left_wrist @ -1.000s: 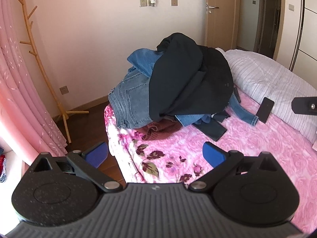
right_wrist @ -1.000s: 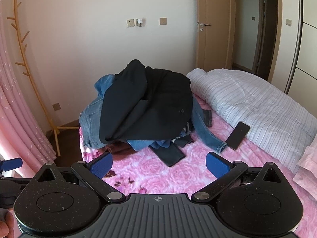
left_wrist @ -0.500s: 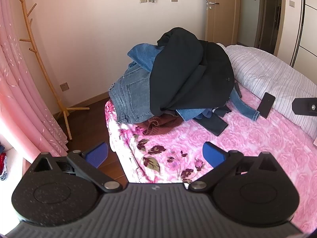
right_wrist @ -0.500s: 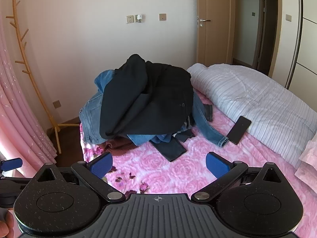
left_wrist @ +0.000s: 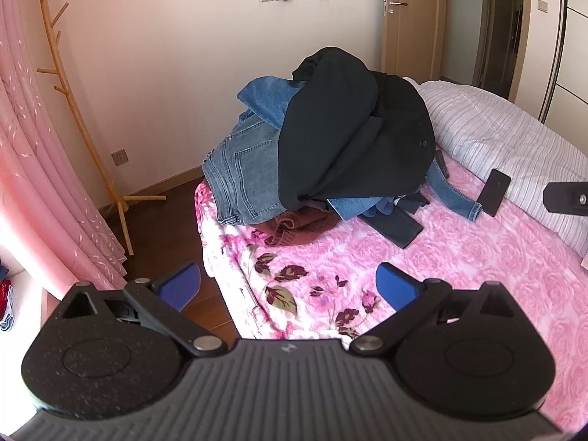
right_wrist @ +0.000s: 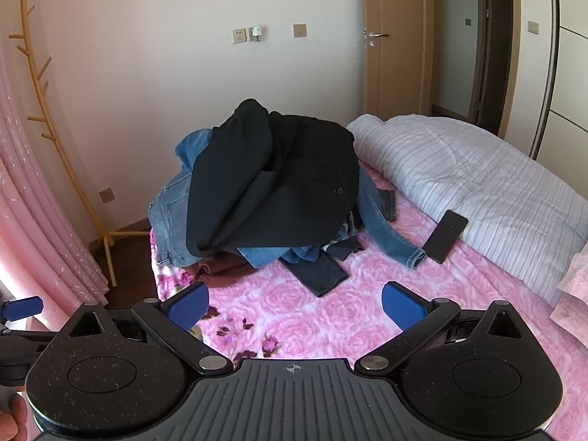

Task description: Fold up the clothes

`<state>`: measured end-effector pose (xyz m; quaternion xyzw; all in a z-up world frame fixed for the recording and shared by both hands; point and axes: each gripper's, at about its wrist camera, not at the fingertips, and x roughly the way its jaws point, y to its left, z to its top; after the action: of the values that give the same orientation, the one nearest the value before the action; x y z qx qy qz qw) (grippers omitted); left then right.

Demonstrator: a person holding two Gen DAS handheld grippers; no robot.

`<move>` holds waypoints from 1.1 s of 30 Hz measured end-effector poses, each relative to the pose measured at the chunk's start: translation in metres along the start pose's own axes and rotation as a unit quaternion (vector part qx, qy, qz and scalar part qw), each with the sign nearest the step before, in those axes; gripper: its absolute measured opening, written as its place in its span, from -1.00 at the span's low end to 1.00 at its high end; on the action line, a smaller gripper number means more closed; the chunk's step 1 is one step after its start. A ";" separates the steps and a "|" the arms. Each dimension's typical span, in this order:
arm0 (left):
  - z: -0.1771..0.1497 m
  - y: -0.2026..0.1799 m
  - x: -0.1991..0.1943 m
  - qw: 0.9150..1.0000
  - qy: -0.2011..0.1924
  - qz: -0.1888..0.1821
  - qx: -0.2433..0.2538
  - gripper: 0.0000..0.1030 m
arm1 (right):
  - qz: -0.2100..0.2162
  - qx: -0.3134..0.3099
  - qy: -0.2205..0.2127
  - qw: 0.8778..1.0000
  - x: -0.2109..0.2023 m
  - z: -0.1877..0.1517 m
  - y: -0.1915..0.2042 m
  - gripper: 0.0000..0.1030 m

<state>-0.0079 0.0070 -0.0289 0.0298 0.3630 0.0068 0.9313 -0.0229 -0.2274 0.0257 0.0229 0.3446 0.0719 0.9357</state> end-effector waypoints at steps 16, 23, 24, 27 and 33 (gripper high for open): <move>-0.001 0.001 0.003 1.000 0.007 0.000 -0.003 0.96 | 0.004 0.001 0.010 1.000 0.010 -0.002 0.002 0.99; 0.002 -0.001 0.005 1.000 0.009 0.001 -0.004 0.96 | 0.007 0.001 0.011 1.000 0.013 -0.002 0.000 0.99; 0.002 -0.001 0.005 1.000 0.009 0.001 -0.003 0.96 | 0.007 0.001 0.011 1.000 0.013 -0.002 -0.001 0.99; 0.002 -0.003 0.005 1.000 0.010 0.001 -0.003 0.96 | 0.007 0.001 0.011 1.000 0.014 -0.002 -0.002 0.99; 0.005 -0.004 0.006 1.000 0.010 0.003 -0.004 0.96 | 0.007 0.000 0.013 1.000 0.015 -0.002 -0.005 0.99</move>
<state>0.0002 0.0032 -0.0298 0.0275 0.3719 0.0116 0.9278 -0.0118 -0.2297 0.0142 0.0248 0.3568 0.0789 0.9305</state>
